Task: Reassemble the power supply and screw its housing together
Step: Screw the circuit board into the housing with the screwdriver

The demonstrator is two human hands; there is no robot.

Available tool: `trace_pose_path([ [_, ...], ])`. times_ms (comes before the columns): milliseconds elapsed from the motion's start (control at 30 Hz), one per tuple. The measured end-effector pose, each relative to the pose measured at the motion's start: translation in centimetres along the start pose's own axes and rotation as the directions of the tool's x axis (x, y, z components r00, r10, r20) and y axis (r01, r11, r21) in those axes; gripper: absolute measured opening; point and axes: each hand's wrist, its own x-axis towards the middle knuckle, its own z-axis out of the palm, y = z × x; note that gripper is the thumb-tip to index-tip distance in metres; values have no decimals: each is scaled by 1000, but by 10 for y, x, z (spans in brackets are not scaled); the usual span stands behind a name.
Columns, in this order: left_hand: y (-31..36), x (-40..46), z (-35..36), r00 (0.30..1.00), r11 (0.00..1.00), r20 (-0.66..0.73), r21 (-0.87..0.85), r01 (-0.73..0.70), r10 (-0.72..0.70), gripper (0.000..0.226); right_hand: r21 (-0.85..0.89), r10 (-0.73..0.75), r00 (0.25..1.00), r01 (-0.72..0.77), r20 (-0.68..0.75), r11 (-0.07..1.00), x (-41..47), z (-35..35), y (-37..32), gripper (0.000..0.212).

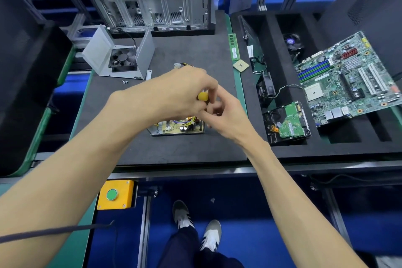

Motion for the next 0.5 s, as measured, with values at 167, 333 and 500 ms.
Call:
trace_pose_path([
  [167, -2, -2, 3, 999, 999, -45, -26, 21, -22, 18, 25, 14, 1000, -15, 27, 1000, 1, -4, -5, 10],
  [333, 0, -1, 3, 996, 998, -71, 24, 56, -54, 10, 7, 45, 999, -45, 21, 999, 3, 4, -4, 33],
  [500, -1, -6, 4, 998, 997, 4, -42, -60, 60, 13, 58, 28, 998, -31, 53, 998, 2, 0, -10, 18],
])
